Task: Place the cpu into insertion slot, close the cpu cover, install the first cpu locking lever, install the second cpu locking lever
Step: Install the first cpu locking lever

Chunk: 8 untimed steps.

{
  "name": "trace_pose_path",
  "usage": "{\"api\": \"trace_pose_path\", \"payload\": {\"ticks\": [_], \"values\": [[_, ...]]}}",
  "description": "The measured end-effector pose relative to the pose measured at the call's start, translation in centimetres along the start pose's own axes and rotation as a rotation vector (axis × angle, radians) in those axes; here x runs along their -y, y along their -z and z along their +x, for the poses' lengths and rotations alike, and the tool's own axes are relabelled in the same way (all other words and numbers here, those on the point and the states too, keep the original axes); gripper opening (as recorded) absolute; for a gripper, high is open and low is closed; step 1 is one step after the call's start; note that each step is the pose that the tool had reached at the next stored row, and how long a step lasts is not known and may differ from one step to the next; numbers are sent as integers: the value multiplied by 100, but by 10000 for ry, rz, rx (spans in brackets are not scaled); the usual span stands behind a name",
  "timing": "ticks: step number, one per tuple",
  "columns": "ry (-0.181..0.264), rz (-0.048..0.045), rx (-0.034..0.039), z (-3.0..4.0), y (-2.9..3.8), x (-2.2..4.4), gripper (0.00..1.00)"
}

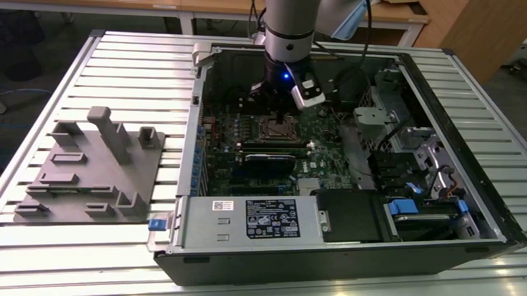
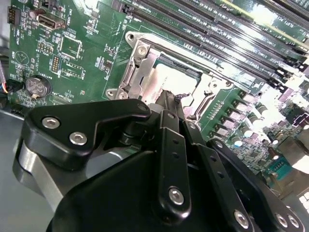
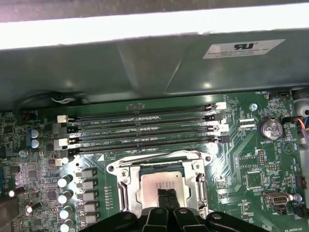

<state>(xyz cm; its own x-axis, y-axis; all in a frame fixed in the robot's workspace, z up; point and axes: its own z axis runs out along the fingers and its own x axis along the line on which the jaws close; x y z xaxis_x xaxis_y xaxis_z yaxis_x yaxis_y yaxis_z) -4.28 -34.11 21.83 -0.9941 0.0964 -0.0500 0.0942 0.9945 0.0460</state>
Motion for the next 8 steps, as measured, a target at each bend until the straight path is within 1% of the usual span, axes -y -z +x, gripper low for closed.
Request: {"api": "trace_pose_path", "payload": {"ticks": [8], "values": [[39,-4,-1,0,1,0,10]]}}
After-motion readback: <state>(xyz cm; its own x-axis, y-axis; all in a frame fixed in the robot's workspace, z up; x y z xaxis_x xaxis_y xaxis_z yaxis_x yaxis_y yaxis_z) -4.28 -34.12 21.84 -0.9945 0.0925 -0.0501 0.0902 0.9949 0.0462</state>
